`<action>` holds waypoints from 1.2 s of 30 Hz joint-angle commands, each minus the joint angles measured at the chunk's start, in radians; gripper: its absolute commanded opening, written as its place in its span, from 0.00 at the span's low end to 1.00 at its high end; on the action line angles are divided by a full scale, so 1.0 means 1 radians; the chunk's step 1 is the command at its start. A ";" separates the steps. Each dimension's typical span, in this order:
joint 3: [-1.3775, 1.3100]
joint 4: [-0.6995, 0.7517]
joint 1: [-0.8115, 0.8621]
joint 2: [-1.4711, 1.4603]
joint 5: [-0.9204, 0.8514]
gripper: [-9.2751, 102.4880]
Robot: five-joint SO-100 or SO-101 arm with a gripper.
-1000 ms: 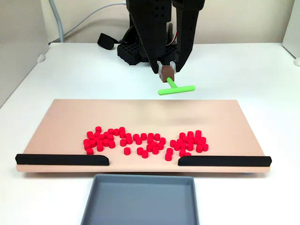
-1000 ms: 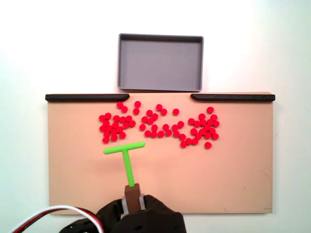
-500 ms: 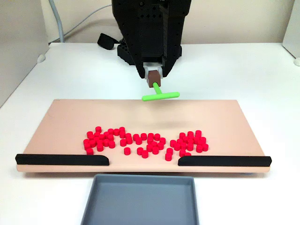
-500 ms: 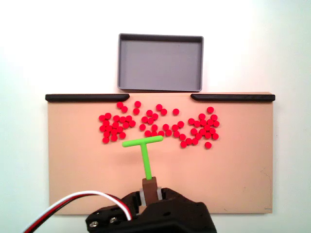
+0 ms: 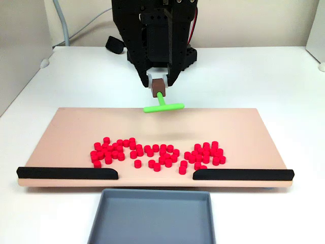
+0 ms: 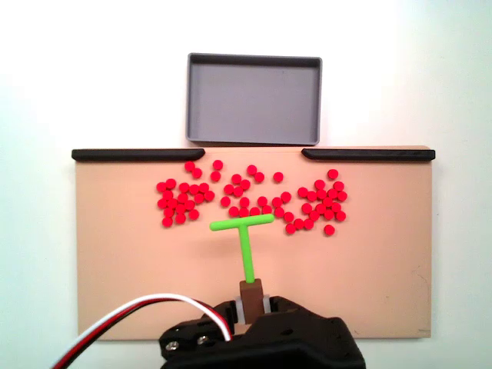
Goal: Grasp a green tool by the dark brown handle.
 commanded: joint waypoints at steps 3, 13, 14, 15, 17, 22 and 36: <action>-0.035 0.002 -0.003 0.038 0.054 0.08; -0.029 0.002 -0.014 0.064 0.170 0.08; -0.023 0.002 -0.018 0.077 0.187 0.08; -0.020 0.002 -0.021 0.083 0.193 0.08; -0.020 0.002 -0.020 0.080 0.198 0.08; -0.034 0.002 -0.023 0.052 0.207 0.08; -0.035 -0.009 -0.041 0.048 0.224 0.08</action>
